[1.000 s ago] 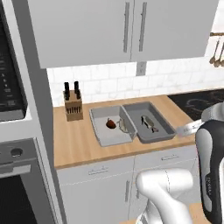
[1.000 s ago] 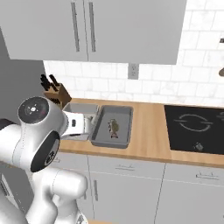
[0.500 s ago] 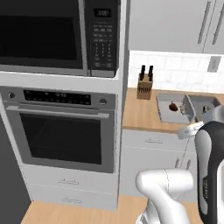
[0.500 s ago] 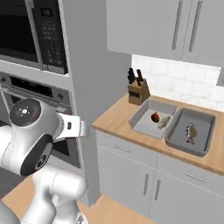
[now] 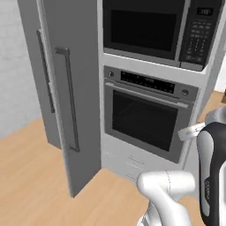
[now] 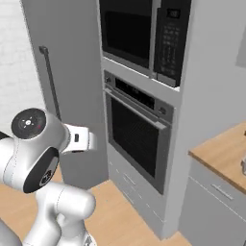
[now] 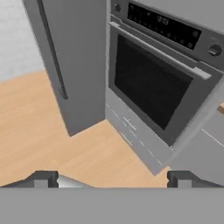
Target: Place one bell pepper and one fish in each tupperware on the nearby counter, to pack two identical lunches.
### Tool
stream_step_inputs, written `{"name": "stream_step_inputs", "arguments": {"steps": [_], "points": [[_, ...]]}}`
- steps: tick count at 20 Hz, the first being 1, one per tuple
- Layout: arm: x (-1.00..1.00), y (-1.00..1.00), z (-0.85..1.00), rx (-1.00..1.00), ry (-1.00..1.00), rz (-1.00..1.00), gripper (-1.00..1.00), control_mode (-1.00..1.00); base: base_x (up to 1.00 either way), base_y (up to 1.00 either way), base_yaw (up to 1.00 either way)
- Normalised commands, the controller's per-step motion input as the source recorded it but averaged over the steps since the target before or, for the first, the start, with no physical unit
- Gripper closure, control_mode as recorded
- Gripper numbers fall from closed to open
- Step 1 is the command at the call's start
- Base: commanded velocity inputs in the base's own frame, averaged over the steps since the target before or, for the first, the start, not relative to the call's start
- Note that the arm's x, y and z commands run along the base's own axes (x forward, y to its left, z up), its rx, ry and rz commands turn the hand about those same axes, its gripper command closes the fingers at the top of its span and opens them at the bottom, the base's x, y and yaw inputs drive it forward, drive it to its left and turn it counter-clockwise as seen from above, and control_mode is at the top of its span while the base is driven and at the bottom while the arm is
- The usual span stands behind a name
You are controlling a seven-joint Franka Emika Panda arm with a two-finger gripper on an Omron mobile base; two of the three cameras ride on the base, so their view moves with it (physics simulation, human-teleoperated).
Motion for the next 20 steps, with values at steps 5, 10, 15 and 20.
{"name": "stream_step_inputs", "arguments": {"steps": [5, 10, 15, 20], "points": [[0.00, 0.00, 0.00, 0.00, 0.00, 0.00, -1.00, 1.00, -0.19, 1.00, 0.52], [0.00, 0.00, 0.00, 0.00, 0.00, 0.00, -1.00, 1.00, 0.00, 1.00, 0.43], [0.00, 0.00, 0.00, 0.00, 0.00, 0.00, -1.00, 1.00, 0.00, 1.00, 0.49], [0.00, 0.00, 0.00, 0.00, 0.00, 0.00, -1.00, 1.00, 0.04, 1.00, 0.38]]}}
